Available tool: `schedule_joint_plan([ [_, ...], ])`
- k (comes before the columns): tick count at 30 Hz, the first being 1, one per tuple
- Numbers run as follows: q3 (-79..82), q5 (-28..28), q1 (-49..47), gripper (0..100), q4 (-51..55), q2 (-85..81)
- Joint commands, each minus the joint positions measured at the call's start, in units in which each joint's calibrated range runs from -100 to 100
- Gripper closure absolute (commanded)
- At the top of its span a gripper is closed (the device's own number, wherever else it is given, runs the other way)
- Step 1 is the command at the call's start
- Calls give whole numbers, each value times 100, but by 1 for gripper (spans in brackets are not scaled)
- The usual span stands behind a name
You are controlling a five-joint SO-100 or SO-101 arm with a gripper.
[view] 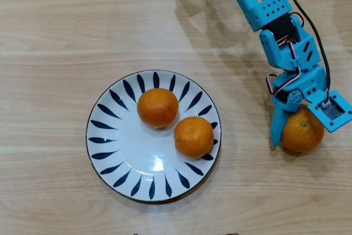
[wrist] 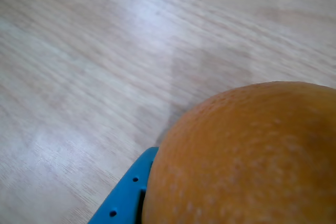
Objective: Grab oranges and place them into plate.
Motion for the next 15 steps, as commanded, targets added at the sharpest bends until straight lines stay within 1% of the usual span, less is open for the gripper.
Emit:
schedule_joint_plan([
  [1, -274, -28, 52, 65, -103, -103],
  [8, -500, 35, 52, 64, 9, -416],
  [12, -581, 181, 117, 64, 310, -780],
  [15, -581, 291, 133, 64, 336, -1042],
])
